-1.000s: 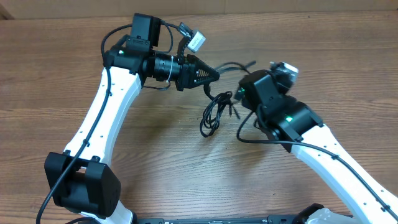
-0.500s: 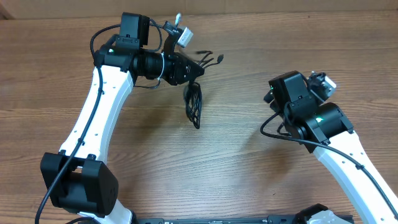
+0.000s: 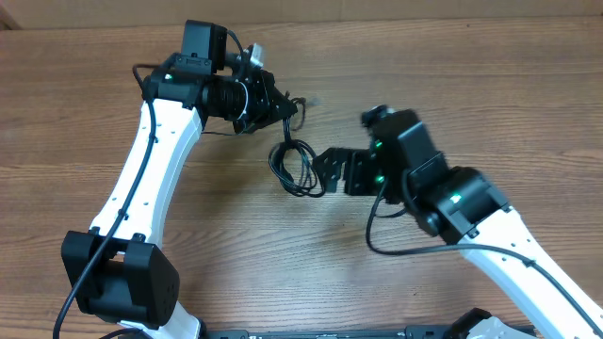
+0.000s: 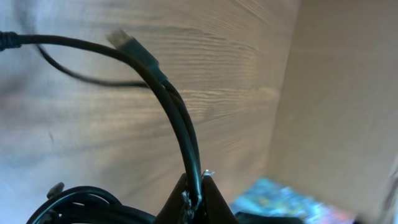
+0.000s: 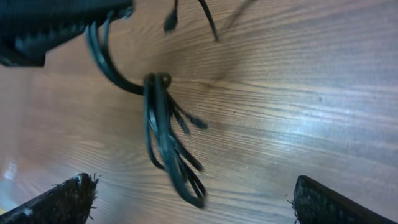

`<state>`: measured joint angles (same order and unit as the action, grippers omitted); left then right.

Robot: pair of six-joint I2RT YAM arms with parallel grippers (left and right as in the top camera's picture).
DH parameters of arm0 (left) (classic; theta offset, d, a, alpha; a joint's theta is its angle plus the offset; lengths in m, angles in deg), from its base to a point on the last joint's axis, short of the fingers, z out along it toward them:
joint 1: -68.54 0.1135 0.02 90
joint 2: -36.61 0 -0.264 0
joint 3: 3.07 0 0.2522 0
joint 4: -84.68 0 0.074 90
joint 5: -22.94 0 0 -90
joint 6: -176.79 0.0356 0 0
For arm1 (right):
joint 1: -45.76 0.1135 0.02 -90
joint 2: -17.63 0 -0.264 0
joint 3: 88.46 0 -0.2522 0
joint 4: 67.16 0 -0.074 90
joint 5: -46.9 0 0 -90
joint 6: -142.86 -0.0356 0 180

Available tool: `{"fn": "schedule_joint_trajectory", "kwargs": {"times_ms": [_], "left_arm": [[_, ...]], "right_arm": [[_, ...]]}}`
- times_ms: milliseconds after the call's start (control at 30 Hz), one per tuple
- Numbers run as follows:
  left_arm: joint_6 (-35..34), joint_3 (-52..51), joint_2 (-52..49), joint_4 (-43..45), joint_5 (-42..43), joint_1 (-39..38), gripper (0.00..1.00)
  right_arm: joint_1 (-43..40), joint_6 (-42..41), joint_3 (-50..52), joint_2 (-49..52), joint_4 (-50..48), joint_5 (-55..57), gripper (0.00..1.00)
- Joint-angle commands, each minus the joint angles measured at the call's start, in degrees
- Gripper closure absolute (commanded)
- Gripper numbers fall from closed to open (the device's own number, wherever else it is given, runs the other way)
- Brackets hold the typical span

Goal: Untangle cables

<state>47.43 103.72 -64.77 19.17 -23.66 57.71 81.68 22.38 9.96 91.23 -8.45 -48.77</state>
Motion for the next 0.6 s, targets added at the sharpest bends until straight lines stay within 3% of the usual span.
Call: {"fn": "schedule_joint_trajectory", "kwargs": {"times_ms": [0, 167, 500, 567], "left_arm": [[-13.2, 0.8, -0.1, -0.9, 0.2, -0.1, 0.96], [-13.4, 0.8, -0.1, -1.6, 3.2, -0.1, 0.96], [-14.0, 0.8, -0.1, -1.7, 5.9, -0.1, 0.96], [-14.1, 0.8, -0.1, -1.8, 6.2, -0.1, 0.96]], "right_arm": [[1.8, 7.2, -0.7, 1.7, -0.6, 4.2, 0.00], [2.0, 16.2, -0.7, 5.8, -0.6, -5.2, 0.01], [2.0, 16.0, -0.7, 8.9, -5.5, -10.2, 0.36], [2.0, 16.0, -0.7, 8.9, -6.2, -9.4, 0.48]]}}
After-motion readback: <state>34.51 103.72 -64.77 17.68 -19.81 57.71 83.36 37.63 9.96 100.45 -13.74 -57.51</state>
